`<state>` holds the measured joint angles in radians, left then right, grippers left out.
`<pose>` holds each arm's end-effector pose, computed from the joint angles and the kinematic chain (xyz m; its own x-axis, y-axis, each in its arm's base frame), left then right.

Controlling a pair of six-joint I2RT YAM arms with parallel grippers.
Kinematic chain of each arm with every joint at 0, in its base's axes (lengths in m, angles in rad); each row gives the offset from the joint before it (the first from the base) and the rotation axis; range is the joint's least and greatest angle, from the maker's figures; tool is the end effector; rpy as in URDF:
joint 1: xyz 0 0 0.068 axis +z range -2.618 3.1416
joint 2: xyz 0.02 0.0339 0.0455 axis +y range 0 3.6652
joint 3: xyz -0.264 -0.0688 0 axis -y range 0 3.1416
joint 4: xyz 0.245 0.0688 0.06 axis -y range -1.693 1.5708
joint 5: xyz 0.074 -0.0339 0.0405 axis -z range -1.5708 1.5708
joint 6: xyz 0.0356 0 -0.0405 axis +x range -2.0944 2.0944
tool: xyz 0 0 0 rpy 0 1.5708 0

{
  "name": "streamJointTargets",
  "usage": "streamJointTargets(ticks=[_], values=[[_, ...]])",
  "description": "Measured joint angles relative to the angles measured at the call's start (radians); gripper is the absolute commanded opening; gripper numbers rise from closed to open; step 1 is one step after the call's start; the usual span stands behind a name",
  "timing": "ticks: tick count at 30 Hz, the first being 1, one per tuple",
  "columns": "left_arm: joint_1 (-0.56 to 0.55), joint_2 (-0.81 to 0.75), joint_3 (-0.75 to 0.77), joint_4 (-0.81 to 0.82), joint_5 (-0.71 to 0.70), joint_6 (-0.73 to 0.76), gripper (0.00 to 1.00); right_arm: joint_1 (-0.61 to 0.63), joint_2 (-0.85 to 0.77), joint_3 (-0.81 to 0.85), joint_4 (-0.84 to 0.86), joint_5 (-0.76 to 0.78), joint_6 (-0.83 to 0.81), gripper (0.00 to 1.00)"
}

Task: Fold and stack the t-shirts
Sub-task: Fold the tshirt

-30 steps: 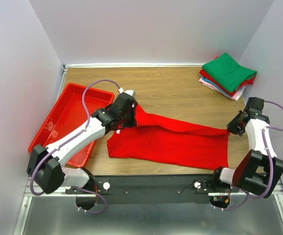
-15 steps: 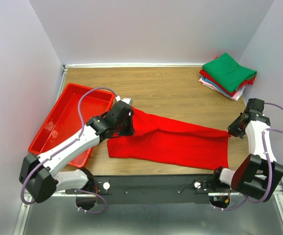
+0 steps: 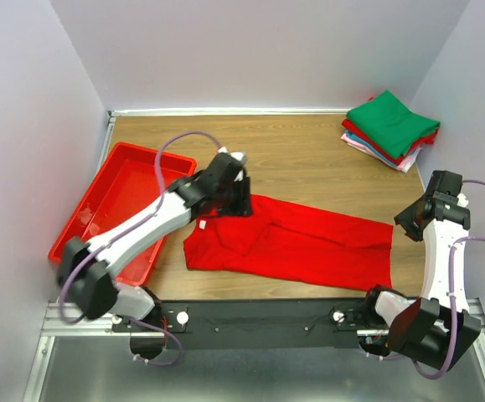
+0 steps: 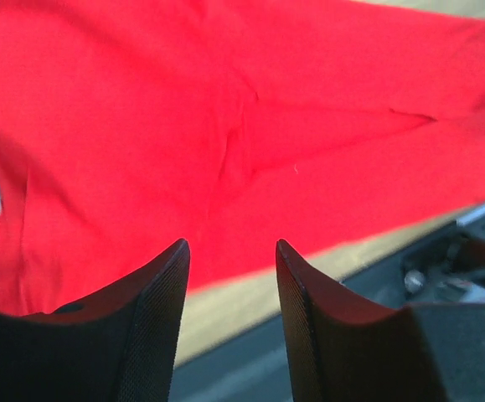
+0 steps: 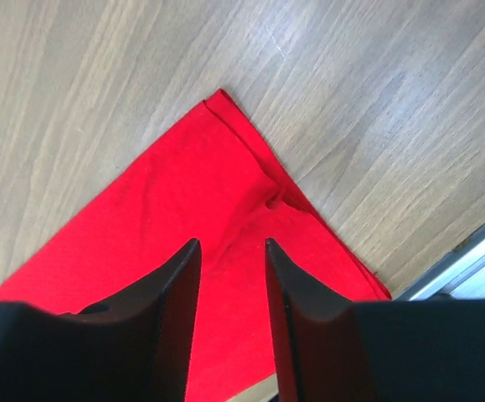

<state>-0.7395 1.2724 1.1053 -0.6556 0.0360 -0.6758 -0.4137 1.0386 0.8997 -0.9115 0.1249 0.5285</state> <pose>0.1975 -0.1819 0.3039 -0.8551 -0.0661 -0.5142 0.2008 0.8722 -0.4461 0.1734 -0.0810 0.2716 -0.4563 0.7467 -0.4839 0.7940 0.5872 0.1574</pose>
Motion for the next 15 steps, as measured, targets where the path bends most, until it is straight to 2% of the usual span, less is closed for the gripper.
streamJointTargets(ticks=[1,7,15], values=[[0.003,0.092,0.058,0.01,0.0,0.029,0.56,0.0,-0.003,0.001,0.0,0.002,0.006,0.48],[0.062,0.402,0.246,0.047,0.011,0.156,0.56,0.0,0.06,0.003,0.051,-0.035,0.021,0.49],[0.151,0.606,0.317,0.08,0.041,0.25,0.56,0.0,0.301,-0.042,0.149,-0.187,0.013,0.49]])
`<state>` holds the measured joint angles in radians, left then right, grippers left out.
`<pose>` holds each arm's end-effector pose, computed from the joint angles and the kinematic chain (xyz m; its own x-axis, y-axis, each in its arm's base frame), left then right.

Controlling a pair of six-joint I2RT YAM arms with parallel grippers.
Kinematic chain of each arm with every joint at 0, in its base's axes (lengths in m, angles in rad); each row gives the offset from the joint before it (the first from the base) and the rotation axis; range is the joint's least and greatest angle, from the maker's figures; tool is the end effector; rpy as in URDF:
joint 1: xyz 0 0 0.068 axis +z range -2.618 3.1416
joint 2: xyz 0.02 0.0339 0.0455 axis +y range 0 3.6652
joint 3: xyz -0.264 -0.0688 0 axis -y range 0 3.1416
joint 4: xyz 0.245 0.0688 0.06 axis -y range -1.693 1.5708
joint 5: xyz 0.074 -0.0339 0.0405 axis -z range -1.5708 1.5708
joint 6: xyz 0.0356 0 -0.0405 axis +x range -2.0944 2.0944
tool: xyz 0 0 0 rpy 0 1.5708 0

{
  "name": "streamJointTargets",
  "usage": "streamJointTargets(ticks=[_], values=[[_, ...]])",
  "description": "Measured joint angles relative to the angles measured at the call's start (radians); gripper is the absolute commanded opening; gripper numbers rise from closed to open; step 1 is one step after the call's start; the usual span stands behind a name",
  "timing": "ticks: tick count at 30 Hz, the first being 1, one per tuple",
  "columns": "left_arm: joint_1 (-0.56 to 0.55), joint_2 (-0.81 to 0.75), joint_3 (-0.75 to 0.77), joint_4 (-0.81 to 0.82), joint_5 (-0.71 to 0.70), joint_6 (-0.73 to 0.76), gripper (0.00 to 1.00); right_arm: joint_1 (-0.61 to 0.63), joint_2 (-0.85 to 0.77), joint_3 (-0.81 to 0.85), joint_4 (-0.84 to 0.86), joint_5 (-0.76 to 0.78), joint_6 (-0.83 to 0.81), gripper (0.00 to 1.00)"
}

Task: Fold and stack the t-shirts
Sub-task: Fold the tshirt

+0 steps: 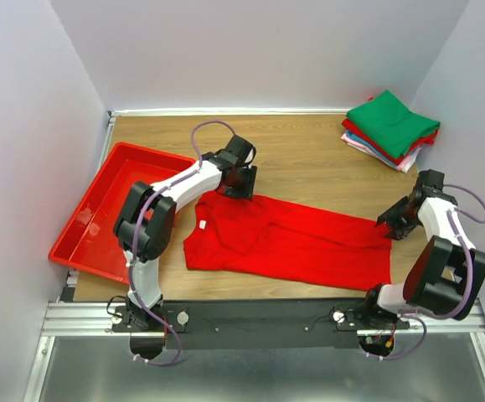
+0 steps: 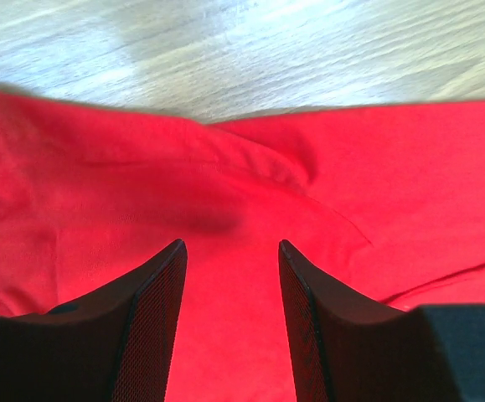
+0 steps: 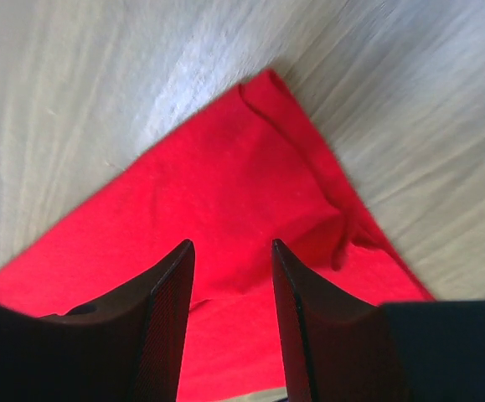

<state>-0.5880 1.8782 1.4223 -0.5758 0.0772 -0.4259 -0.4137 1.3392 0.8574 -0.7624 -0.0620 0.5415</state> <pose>0.3334 -0.2255 0.2172 -0.8924 0.0998 -0.4402 0.2386 0.9321 -0.2724 0.2201 -0.0942 0.2064 -0.5457 0.8014 -0.2447 0.7752 0.5937 0.2156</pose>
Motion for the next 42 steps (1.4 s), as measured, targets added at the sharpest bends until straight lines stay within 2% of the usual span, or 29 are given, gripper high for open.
streamJointTargets(ticks=[7,16,20,32,37,42], values=[[0.003,0.098,0.012,0.023,0.054,0.042,0.56,0.0,0.087,-0.06,0.028,-0.037,0.002,0.49],[0.021,0.174,0.071,0.042,0.102,0.067,0.56,0.0,0.201,-0.021,0.05,0.032,0.035,0.49],[0.035,0.237,0.159,0.05,0.131,0.068,0.56,0.0,0.262,0.044,0.05,0.065,0.047,0.49],[0.048,0.489,0.575,0.003,0.197,0.095,0.57,0.0,0.456,0.276,0.077,0.172,0.06,0.49],[0.072,0.495,0.67,-0.023,0.206,0.1,0.59,0.0,0.463,0.297,0.13,0.182,0.051,0.51],[0.124,0.406,0.624,-0.01,0.206,0.097,0.6,0.032,0.401,0.296,0.147,0.204,0.03,0.52]])
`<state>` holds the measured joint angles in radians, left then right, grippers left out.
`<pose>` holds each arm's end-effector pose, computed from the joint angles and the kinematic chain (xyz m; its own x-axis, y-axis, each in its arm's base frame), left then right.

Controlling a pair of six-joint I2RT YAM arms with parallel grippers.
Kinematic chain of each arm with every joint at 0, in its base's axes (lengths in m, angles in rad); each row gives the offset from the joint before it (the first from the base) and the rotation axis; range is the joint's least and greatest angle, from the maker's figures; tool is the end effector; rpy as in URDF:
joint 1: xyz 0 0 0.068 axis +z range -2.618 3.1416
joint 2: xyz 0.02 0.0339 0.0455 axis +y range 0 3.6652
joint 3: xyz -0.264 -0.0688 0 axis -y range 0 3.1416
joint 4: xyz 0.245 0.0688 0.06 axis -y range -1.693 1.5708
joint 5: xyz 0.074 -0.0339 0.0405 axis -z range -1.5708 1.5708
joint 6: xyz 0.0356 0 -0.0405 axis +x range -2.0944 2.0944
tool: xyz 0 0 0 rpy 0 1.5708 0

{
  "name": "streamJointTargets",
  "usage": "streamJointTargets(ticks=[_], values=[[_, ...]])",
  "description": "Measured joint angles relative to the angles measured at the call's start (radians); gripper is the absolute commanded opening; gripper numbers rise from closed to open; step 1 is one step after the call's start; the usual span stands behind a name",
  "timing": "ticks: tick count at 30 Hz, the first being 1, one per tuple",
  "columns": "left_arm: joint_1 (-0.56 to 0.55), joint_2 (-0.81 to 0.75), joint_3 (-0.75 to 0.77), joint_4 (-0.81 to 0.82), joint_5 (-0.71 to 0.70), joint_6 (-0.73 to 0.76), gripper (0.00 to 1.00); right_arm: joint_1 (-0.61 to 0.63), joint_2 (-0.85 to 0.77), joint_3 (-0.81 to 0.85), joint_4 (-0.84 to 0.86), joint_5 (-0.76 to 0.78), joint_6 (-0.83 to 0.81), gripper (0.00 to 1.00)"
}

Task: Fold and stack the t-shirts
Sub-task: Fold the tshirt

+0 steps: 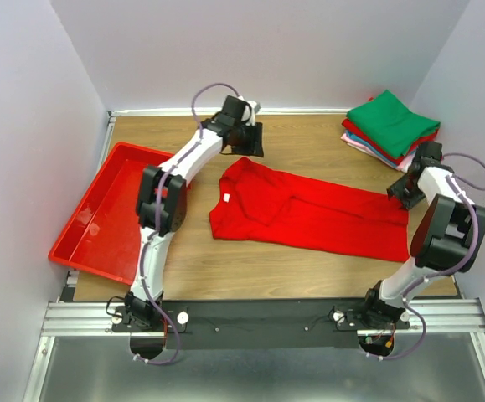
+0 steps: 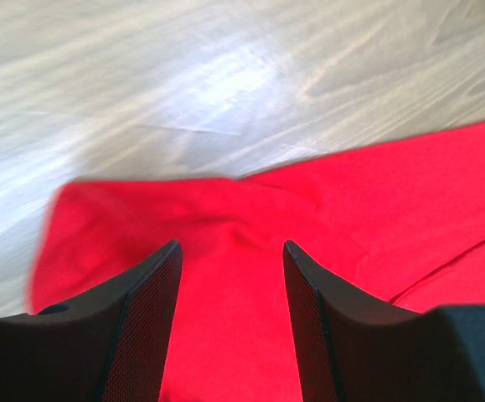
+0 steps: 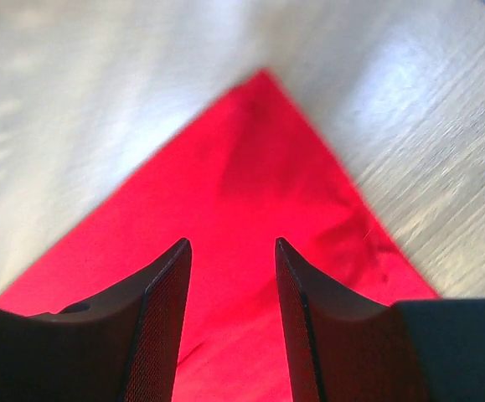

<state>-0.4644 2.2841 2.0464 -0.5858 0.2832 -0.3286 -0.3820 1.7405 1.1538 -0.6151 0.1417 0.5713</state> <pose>0.4591 -0.2411 0.2344 -0.8143 0.0614 -0.5771 0.3561 0.8381 -0.4133 0.3148 -0.1319 0.1861 -0.5029 0.7789 -0.3746 0.8182 0.5688 0.0842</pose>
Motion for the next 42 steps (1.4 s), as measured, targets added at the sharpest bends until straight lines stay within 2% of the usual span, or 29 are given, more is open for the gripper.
streamJointTargets(ticks=[5,9,13,21,26,37,42], values=[[0.06,-0.18,-0.175,0.056,-0.007,0.0,0.6,0.117,-0.163,-0.035,0.021,0.031,0.001,0.53],[0.108,-0.317,-0.33,0.104,-0.013,0.004,0.6,0.341,-0.228,-0.048,0.032,0.033,0.041,0.53],[0.124,-0.391,-0.471,0.135,-0.025,0.007,0.6,0.588,-0.165,-0.035,0.039,0.025,0.113,0.53],[0.127,-0.502,-0.659,0.143,-0.029,0.007,0.6,0.941,0.093,0.149,0.048,-0.01,0.22,0.52],[0.132,-0.556,-0.69,0.142,-0.037,0.014,0.6,1.028,0.148,0.177,0.053,-0.04,0.259,0.52],[0.135,-0.632,-0.789,0.148,-0.058,0.024,0.6,1.051,0.097,0.056,0.051,-0.046,0.335,0.51],[0.135,-0.632,-0.805,0.151,-0.059,0.024,0.6,1.073,0.092,0.053,0.053,-0.046,0.352,0.5]])
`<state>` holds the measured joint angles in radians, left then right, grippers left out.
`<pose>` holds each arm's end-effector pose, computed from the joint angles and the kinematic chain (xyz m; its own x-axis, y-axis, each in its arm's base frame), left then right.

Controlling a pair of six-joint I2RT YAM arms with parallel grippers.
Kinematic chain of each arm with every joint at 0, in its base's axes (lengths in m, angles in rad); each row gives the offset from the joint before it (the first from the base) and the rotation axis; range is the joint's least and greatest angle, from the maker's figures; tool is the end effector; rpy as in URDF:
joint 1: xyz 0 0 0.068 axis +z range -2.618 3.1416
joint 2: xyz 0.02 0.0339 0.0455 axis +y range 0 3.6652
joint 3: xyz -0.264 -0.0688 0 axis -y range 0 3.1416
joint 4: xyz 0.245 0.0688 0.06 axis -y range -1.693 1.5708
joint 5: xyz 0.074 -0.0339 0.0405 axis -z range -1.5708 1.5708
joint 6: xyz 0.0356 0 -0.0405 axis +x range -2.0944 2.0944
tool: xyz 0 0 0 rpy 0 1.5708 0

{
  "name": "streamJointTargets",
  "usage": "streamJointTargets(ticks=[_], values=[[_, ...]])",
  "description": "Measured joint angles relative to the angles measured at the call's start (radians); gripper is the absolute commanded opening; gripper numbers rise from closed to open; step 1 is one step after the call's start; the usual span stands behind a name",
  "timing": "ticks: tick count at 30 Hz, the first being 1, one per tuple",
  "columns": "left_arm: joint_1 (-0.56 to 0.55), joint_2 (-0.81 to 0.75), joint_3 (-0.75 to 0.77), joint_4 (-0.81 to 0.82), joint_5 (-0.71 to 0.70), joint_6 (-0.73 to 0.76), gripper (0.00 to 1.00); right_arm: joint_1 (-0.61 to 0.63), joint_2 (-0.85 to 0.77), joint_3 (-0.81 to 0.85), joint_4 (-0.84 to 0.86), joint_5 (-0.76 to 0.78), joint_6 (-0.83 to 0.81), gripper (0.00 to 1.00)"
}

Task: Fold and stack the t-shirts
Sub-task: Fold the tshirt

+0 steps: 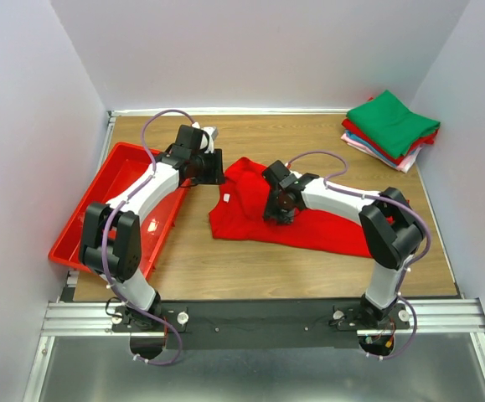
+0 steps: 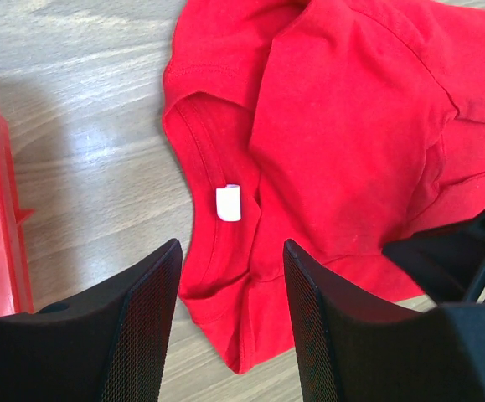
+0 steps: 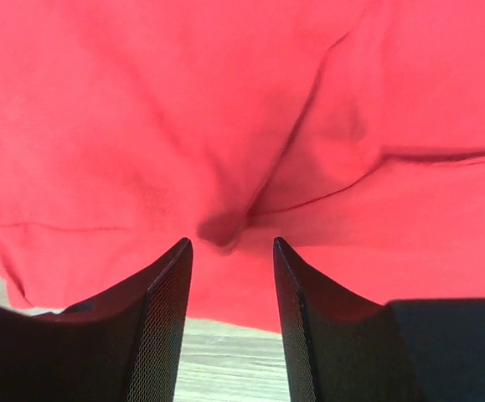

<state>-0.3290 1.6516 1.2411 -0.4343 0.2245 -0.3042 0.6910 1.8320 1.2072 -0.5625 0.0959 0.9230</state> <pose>0.3401 -0.1245 0.2526 -0.8115 -0.0315 -0.5835 0.2220 0.9071 -0.3577 0.2819 0.2287 0.1724 -0.9151 0.2732 -0.2966 0.2037 0.9479 0.2448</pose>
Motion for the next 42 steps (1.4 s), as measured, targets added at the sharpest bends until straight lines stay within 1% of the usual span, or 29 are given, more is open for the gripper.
streamJointTargets(ticks=[8,11,12,14,28,30,32,33,35,36,38,39,41,42], values=[[0.0,0.0,0.0,0.0,0.0,0.003,0.6,0.041,0.034,0.055,0.002,0.0,0.002,0.47],[0.0,0.0,0.0,0.001,0.0,0.006,0.59,0.041,0.04,0.055,0.001,0.0,0.003,0.43],[0.0,0.0,0.0,0.0,0.0,0.008,0.6,0.041,0.041,0.055,0.0,0.0,0.003,0.4],[0.0,0.0,0.0,0.0,0.0,0.01,0.59,0.04,0.041,0.055,0.001,0.0,0.005,0.39],[0.001,-0.001,0.0,0.0,0.0,0.017,0.59,0.041,0.042,0.035,-0.015,0.013,0.021,0.39],[0.001,-0.001,0.0,0.0,0.0,0.017,0.6,0.041,0.042,0.035,-0.016,0.018,0.024,0.38],[0.001,-0.002,0.0,0.0,0.0,0.017,0.59,0.041,0.042,0.034,-0.016,0.023,0.027,0.35],[0.001,-0.004,0.0,0.0,0.0,0.018,0.59,0.041,0.042,0.034,-0.016,0.026,0.027,0.31],[0.001,-0.008,0.0,0.0,0.0,0.021,0.59,0.041,0.042,0.034,-0.015,0.031,0.027,0.26],[0.001,-0.012,0.0,0.0,0.0,0.022,0.59,0.041,0.042,0.034,-0.016,0.034,0.027,0.21],[0.001,-0.016,0.0,0.002,-0.001,0.024,0.59,0.041,0.042,0.034,-0.016,0.039,0.027,0.15],[0.001,-0.02,-0.003,0.005,-0.003,0.027,0.59,0.041,0.042,0.034,-0.016,0.042,0.026,0.11],[0.001,-0.028,-0.013,0.008,-0.006,0.031,0.59,0.041,0.042,0.035,-0.016,0.047,0.024,0.07],[0.001,-0.032,-0.018,0.01,-0.007,0.032,0.59,0.041,0.042,0.036,-0.016,0.05,0.023,0.04]])
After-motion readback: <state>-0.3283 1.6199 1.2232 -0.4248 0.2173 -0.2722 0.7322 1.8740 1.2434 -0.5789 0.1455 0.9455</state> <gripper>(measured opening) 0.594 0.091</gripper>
